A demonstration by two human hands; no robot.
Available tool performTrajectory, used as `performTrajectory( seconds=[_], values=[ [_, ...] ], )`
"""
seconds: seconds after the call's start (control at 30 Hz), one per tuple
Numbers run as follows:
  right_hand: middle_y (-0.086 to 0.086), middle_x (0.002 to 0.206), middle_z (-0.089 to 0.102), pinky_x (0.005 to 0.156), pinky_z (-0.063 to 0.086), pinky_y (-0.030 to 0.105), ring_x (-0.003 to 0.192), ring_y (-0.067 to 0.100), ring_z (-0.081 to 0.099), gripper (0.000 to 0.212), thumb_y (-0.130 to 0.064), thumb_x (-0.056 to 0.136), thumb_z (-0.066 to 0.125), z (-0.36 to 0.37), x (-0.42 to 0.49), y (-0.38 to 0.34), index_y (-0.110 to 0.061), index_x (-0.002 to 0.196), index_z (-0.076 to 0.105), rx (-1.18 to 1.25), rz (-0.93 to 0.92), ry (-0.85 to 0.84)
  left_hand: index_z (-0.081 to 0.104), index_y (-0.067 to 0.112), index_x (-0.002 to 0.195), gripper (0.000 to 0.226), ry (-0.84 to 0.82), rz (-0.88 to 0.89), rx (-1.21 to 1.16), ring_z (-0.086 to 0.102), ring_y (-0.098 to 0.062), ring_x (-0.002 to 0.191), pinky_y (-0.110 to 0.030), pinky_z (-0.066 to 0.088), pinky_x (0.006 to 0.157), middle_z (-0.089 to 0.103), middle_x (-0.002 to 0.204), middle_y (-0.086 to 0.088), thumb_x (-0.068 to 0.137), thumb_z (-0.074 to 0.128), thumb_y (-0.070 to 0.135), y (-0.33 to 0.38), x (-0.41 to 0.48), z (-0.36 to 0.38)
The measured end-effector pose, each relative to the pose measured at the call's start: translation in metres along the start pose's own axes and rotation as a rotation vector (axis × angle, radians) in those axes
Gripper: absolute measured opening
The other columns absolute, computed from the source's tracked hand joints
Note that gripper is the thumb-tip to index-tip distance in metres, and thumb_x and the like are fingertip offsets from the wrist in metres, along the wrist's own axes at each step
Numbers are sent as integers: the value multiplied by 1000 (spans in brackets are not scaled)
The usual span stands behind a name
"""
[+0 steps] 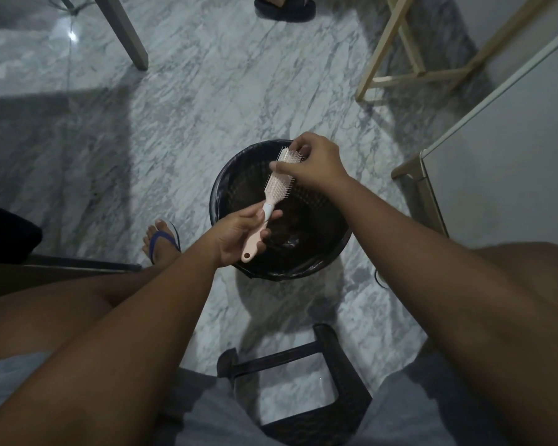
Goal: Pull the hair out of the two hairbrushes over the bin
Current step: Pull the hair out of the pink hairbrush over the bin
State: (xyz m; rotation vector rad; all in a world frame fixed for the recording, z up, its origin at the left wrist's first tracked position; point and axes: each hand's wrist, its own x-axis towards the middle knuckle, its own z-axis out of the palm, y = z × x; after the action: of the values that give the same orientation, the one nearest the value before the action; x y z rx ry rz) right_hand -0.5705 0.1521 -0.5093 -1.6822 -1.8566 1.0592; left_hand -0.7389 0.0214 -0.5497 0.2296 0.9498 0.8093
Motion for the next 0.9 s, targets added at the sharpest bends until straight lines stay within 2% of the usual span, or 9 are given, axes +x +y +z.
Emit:
performTrajectory(
  seconds=[0.13, 0.27, 0.37, 0.47, 0.57, 0.63, 0.7, 0.8, 0.9],
  values=[
    [4, 75, 73, 71, 61, 40, 67, 18, 72, 20, -32, 78, 80, 1, 8, 6, -13, 81, 76, 78, 44, 71, 54, 20, 137, 38, -4, -3, -32, 50, -11, 64, -22, 44, 51, 71, 114, 0, 101, 45, 11, -2, 0, 4],
    [8, 84, 75, 70, 59, 29, 66, 19, 72, 20, -24, 93, 64, -2, 7, 4, -9, 87, 74, 17, 56, 77, 55, 21, 137, 39, 15, -3, -37, 49, -11, 65, -22, 44, 50, 70, 116, -1, 100, 47, 11, -5, 4, 4],
    [4, 100, 68, 80, 54, 35, 90, 20, 65, 41, -51, 92, 53, 1, 3, -4, -14, 101, 67, -154, 37, 83, 55, 22, 137, 40, 34, -3, -2, 50, -11, 65, -23, 43, 51, 71, 118, 0, 101, 47, 9, -7, 4, 5],
    [0, 106, 59, 76, 50, 34, 90, 15, 58, 68, -77, 69, 62, 3, -2, -14, -21, 107, 62, -255, 95, -27, 61, 26, 128, 36, 28, -8, 87, 52, -11, 67, -25, 42, 55, 72, 118, 1, 101, 47, 7, -8, 3, 7],
    [1, 87, 74, 72, 53, 29, 84, 16, 69, 36, -52, 82, 69, -3, 4, -15, -18, 85, 76, -189, 96, 28, 61, 26, 128, 36, -5, -24, 91, 54, -11, 68, -24, 44, 55, 70, 121, 0, 101, 45, 7, -6, 2, 11],
    [1, 78, 77, 77, 56, 27, 80, 13, 72, 36, -42, 92, 61, -8, 11, -14, -13, 79, 79, -59, 130, 79, 60, 24, 128, 35, -45, -42, 42, 54, -10, 66, -22, 44, 53, 70, 120, -1, 100, 46, 9, -3, 0, 13],
    [3, 76, 77, 79, 60, 31, 76, 13, 74, 36, -35, 97, 57, -13, 22, -12, -7, 84, 77, 186, 268, 121, 60, 22, 128, 35, -85, -58, -30, 54, -9, 64, -20, 43, 50, 70, 116, 0, 96, 49, 12, -2, -2, 13],
    [8, 87, 71, 59, 60, 29, 71, 19, 70, 28, -21, 104, 44, -23, 24, -11, -4, 99, 65, 545, 448, 82, 55, 18, 132, 41, -115, -48, -180, 55, -10, 62, -19, 45, 49, 69, 116, 0, 92, 49, 15, -2, -3, 8],
    [9, 113, 68, 69, 61, 33, 89, 18, 69, 25, -19, 99, 56, -22, 4, -3, -11, 123, 59, 381, 266, -113, 52, 17, 135, 43, -85, -13, -260, 55, -9, 62, -18, 45, 49, 68, 114, -2, 92, 48, 14, -2, -2, 3]
  ],
)
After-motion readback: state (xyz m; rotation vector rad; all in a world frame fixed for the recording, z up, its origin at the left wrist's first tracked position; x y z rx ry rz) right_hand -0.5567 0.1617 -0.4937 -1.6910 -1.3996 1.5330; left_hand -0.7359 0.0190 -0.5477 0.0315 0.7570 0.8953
